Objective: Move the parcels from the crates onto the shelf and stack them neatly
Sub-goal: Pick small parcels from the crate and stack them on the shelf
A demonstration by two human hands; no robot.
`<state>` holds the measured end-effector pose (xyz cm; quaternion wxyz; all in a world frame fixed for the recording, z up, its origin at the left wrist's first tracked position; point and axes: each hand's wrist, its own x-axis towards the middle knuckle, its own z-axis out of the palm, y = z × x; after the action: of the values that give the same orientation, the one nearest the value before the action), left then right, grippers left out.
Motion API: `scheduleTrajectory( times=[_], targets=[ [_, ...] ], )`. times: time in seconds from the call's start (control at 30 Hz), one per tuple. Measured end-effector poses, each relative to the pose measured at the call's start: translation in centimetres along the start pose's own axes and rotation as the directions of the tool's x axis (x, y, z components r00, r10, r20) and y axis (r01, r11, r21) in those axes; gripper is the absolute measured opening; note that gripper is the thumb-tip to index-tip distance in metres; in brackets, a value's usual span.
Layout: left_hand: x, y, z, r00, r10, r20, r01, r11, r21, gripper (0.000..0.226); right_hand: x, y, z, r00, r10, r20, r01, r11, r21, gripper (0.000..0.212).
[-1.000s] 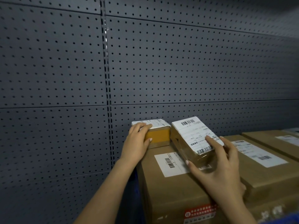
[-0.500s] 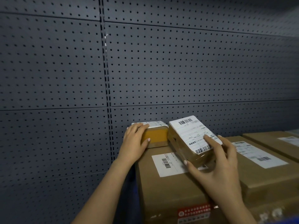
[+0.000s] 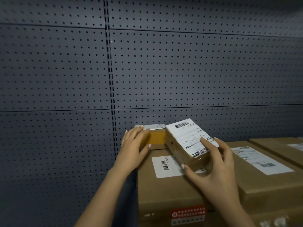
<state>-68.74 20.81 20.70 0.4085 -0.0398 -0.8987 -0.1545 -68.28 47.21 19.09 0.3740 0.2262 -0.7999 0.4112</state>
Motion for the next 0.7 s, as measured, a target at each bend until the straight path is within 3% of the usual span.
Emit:
scheduleTrajectory(
  times=[0.33, 0.5, 0.7],
  targets=[
    [-3.8, 3.1, -4.7, 0.996, -0.055, 0.064, 0.067, 0.976, -0.207, 0.070, 1.0, -1.5, 0.1, 0.944, -0.150, 0.295, 0.095, 0.977, 0.192, 0.081],
    [-5.5, 3.8, -5.2, 0.992, -0.073, 0.105, 0.093, 0.976, -0.198, 0.067, 1.5, -2.0, -0.1, 0.884, -0.208, 0.419, 0.097, 0.958, 0.271, 0.074],
    [-6.4, 4.5, -4.9, 0.992, -0.100, 0.082, 0.112, 0.981, -0.157, 0.056, 2.0, -1.3, 0.1, 0.834, -0.198, 0.515, 0.080, 0.967, 0.242, 0.073]
  ],
)
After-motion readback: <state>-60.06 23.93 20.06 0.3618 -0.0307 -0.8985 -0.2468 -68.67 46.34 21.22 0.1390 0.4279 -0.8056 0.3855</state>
